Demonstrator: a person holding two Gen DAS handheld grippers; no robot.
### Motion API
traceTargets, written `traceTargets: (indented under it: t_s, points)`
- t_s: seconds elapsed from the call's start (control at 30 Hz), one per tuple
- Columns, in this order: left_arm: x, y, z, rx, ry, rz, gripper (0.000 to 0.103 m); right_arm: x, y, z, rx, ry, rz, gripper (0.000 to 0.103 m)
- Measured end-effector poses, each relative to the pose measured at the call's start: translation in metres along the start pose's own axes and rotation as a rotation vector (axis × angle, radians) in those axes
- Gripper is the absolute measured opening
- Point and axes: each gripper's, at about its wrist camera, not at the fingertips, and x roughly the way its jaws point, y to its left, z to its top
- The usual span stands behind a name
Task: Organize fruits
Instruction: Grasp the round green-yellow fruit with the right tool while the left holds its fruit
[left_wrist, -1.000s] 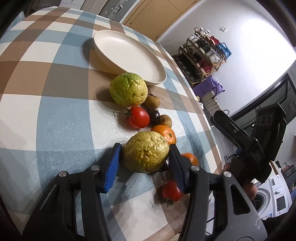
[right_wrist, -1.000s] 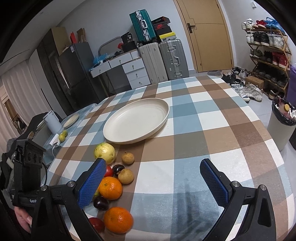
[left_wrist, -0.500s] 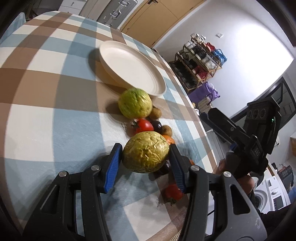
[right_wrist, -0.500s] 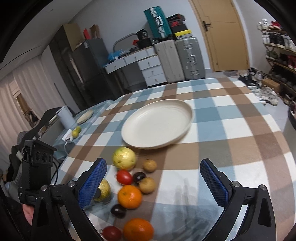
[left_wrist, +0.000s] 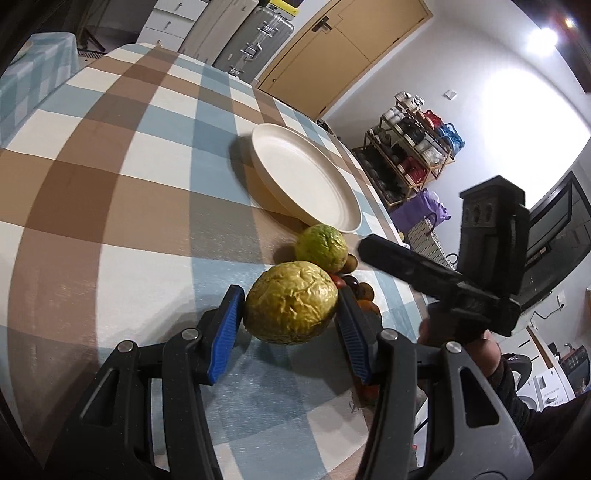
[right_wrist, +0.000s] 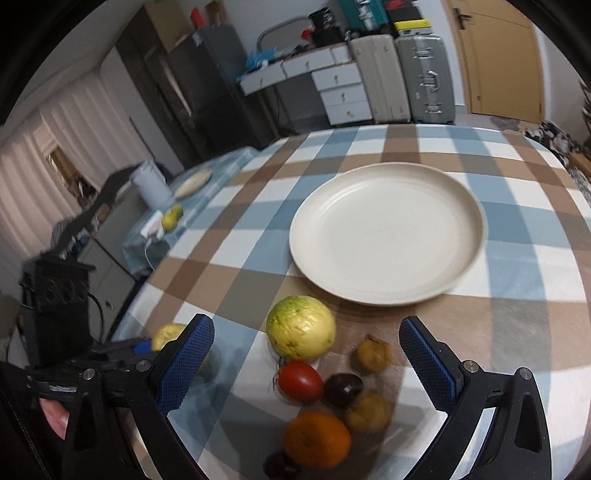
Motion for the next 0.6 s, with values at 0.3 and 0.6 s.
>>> traceTargets:
  t_s: [0.3,0.6]
  points:
    - [-0.013,0.002,-0.013,-0.002,-0.02,0.003,0.049,0.032,0.022,0.006,-0.119,0.092,-0.061,0.098]
    - [-0.016,0.0,-0.018,0.002,-0.028,0.006,0.049,0.05,0.025,0.004,-0.152,0.191,-0.125,0.059]
